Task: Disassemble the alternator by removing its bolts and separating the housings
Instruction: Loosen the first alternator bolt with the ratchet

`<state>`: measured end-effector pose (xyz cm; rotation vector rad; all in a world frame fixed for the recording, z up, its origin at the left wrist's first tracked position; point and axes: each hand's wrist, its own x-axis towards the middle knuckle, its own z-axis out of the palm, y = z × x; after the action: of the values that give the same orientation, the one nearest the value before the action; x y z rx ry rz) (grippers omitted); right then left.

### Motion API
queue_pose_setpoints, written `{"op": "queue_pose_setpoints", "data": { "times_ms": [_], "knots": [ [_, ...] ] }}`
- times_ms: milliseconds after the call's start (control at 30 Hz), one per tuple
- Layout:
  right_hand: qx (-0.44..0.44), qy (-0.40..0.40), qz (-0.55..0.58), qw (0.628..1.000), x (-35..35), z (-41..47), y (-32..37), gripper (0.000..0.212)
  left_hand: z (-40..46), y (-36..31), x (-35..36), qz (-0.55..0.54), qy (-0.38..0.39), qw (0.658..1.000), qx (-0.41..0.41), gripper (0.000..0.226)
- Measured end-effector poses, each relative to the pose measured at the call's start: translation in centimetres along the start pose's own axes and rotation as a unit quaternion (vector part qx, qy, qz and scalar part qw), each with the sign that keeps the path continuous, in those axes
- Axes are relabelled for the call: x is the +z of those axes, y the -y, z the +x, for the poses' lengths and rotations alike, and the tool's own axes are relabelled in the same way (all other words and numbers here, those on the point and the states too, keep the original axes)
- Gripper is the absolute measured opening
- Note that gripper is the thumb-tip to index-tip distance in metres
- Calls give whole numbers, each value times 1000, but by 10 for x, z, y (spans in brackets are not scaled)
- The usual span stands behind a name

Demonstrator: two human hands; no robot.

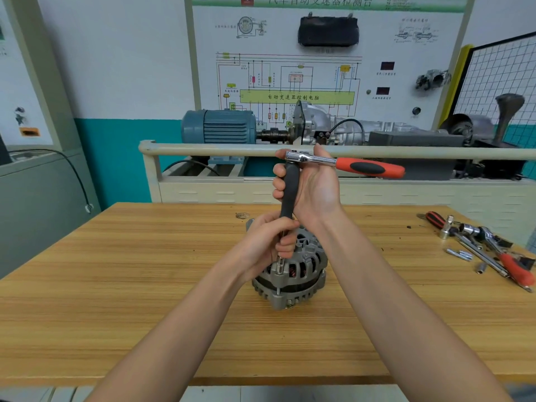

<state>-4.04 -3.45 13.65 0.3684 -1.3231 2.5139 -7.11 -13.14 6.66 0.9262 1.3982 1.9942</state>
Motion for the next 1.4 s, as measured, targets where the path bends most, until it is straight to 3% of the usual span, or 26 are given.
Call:
{"op": "queue_pose_setpoints", "data": {
  "times_ms": [167, 300, 433, 567, 633, 700, 767, 833, 900, 933, 1033, 1167, 1267, 1400],
  "knots": [
    [4, 11, 4, 1000, -1, -1, -2, 60, -3, 0, 0, 52, 26, 998, 10, 17],
    [26, 66, -20, 997, 0, -2, -2, 60, 3, -10, 0, 79, 12, 996, 29, 17],
    [44, 100, -85, 990, 2, -2, 2, 55, 7, -16, 5, 69, 13, 998, 5, 33],
    [-101, 32, -189, 976, -11, -6, 3, 27, 6, -6, 15, 66, -78, 994, 32, 49],
    [-135, 48, -189, 972, -17, -11, 4, 48, 4, -4, 18, 76, -105, 990, 52, 50],
    [-162, 119, -211, 957, -23, -17, 6, 71, 3, -5, 20, 78, -123, 988, 59, 49],
    [-195, 153, -246, 937, -19, -28, 6, 69, 3, -5, 21, 86, -136, 985, 66, 50],
    [-236, 113, -191, 946, -10, -38, 8, 46, 1, -5, 22, 105, -136, 983, 69, 54],
    [-251, 56, -31, 966, -1, -47, 18, 17, -1, -4, 21, 117, -130, 982, 67, 56],
    [-250, 34, 61, 966, 2, -50, 27, 14, -2, -5, 20, 119, -127, 983, 62, 53],
    [-224, -12, 204, 953, 1, -49, 52, 36, -4, -13, 20, 155, -120, 979, 59, 40],
    [-193, -31, 247, 949, 3, -41, 58, 50, 0, -35, 27, 185, -144, 963, 131, 21],
    [-191, -42, 289, 937, 3, -38, 55, 46, 4, -46, 34, 128, -136, 973, 139, 35],
    [-220, -48, 290, 930, 14, -38, 41, 43, 14, -45, 41, 88, -193, 970, 118, 44]
  ]
}}
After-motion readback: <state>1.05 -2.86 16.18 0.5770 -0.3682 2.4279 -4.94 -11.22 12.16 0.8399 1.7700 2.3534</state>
